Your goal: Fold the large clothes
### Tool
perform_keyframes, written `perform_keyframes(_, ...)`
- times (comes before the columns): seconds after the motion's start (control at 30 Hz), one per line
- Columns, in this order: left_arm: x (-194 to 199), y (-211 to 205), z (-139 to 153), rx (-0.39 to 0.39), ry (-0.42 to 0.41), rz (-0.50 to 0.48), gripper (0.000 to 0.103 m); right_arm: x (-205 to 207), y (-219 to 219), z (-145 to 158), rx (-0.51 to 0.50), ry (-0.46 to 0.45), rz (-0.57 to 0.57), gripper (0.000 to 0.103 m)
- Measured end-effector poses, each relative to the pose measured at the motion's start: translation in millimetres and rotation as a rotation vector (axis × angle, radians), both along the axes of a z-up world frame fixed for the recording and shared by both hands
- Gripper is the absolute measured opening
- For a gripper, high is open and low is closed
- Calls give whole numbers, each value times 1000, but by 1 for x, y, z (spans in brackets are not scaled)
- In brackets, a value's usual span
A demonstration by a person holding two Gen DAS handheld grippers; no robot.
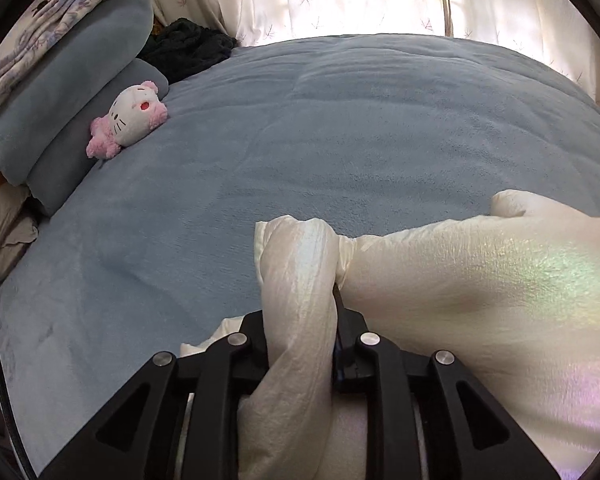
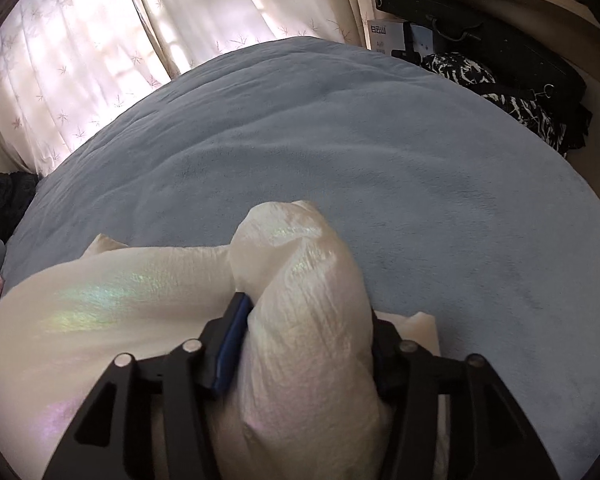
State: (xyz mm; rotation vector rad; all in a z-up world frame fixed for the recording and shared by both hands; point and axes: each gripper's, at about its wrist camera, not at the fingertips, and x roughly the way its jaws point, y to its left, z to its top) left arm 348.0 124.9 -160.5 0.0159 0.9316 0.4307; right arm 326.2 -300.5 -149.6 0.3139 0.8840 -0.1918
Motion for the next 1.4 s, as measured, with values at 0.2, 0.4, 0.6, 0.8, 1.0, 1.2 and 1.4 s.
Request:
perform_keyframes(0.2, -5, 11, -13, -114, -60, 34, 25, -5, 5, -11, 20, -88, -43, 61)
perform_keyframes(0.4, -6, 20, -21, -174, -82, 32, 28, -1, 3, -17, 47, -100, -47, 64)
perform_keyframes(0.6, -3, 30, -27, -219, -93, 29, 30, -2, 5, -19, 47, -106, -51, 65)
perform_keyframes(0.8, -2, 39, -32, -249, -113, 32, 34, -2, 3, -22, 60, -104, -50, 66)
perform_keyframes(1.0, -2, 44, -33, -273, -129, 34, 35, -2, -1, -24, 90, -117, -47, 67)
perform_keyframes(1.2, -3, 46, -34, -288, -140, 34, 37, -4, -6, -26, 136, -134, -44, 68)
perform_keyframes(1.4, -4, 50, -32, -312, -142, 28, 38, -4, -8, -26, 159, -139, -44, 68)
